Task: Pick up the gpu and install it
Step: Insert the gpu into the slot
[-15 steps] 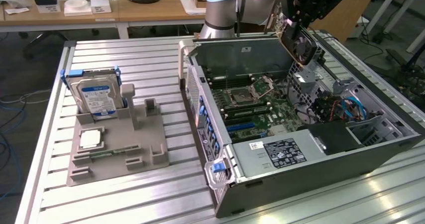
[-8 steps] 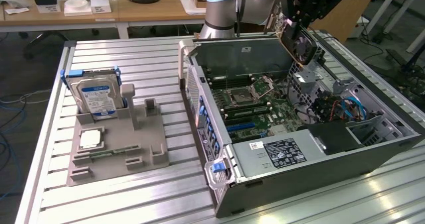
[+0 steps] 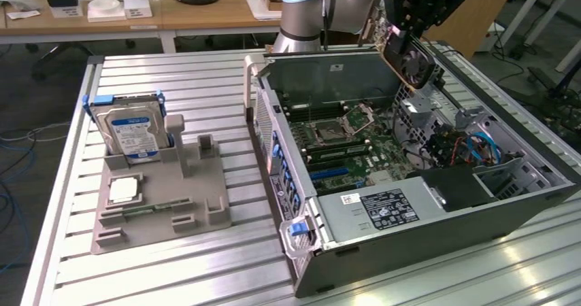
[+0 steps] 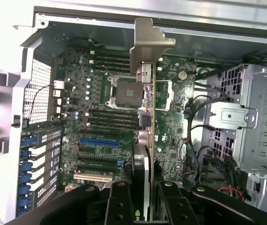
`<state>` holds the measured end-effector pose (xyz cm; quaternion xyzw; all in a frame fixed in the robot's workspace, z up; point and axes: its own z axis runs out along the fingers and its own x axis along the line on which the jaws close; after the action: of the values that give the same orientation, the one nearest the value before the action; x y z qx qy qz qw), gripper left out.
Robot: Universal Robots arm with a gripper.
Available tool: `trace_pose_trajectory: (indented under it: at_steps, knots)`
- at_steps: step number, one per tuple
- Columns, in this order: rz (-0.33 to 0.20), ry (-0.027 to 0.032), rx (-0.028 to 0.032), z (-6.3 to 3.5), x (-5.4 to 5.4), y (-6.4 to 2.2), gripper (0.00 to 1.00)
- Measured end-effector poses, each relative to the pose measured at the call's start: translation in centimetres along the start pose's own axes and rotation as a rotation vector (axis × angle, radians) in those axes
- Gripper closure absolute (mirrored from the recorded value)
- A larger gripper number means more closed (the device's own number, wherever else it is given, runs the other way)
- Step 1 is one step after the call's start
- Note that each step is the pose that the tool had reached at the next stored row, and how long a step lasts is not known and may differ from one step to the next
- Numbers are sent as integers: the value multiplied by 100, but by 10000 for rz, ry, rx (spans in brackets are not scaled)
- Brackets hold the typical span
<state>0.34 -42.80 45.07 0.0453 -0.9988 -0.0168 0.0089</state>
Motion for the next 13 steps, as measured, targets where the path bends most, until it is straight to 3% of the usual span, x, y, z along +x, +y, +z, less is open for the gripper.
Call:
trace_pose_trajectory:
  at_steps: [13]
  knots:
    - [-1021,36,16,0,0,-7,73]
